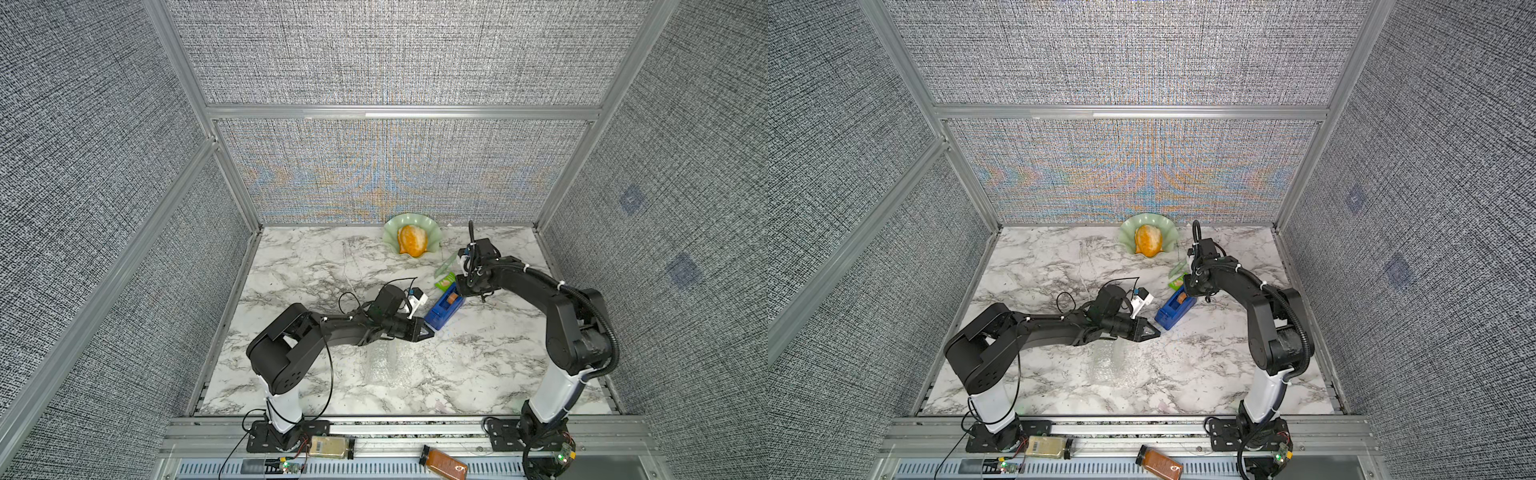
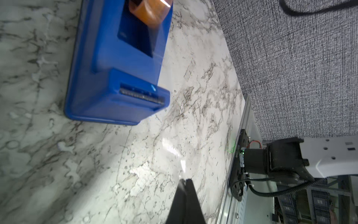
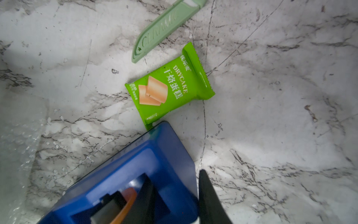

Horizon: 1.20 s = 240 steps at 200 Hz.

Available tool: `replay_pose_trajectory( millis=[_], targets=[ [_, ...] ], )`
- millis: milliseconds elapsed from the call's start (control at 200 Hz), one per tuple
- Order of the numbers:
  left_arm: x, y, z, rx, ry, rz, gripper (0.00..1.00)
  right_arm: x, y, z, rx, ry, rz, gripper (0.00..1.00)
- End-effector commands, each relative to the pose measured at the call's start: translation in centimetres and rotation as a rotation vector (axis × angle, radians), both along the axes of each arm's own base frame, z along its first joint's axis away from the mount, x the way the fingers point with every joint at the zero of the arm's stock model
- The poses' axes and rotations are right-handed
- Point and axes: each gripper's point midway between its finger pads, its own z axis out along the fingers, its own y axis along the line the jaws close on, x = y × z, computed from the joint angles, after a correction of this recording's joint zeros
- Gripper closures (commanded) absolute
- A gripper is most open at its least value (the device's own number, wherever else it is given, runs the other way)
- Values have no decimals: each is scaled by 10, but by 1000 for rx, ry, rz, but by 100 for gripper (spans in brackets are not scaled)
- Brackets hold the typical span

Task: Wrap wine bottles in bubble wrap
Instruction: Adjust the Tape Cutter at the center of the board.

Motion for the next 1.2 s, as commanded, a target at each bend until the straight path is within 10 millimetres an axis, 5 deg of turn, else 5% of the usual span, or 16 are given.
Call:
replay_pose_trajectory(
  millis=[0, 265, 375, 595, 875, 1196],
  targets=[
    [-6, 4, 4, -15, 21, -14, 100, -11, -38, -17, -225, 52, -26, 84],
    [-2, 7, 11, -25, 11, 0, 100, -7, -30, -6, -233, 19, 12, 83],
    [0, 13, 1, 2, 27, 14, 100, -7, -26, 0, -220, 5, 20, 74],
    [0, 19, -19, 4, 85, 43, 100, -8, -12, 42, -134, -74, 52, 58],
    [6, 12, -7, -18, 63, 31, 100, -23, -5, 85, -74, -117, 61, 52],
    [10, 12, 17, 21, -5, -15, 100, -38, -28, 47, 80, -31, -174, 52]
  ],
)
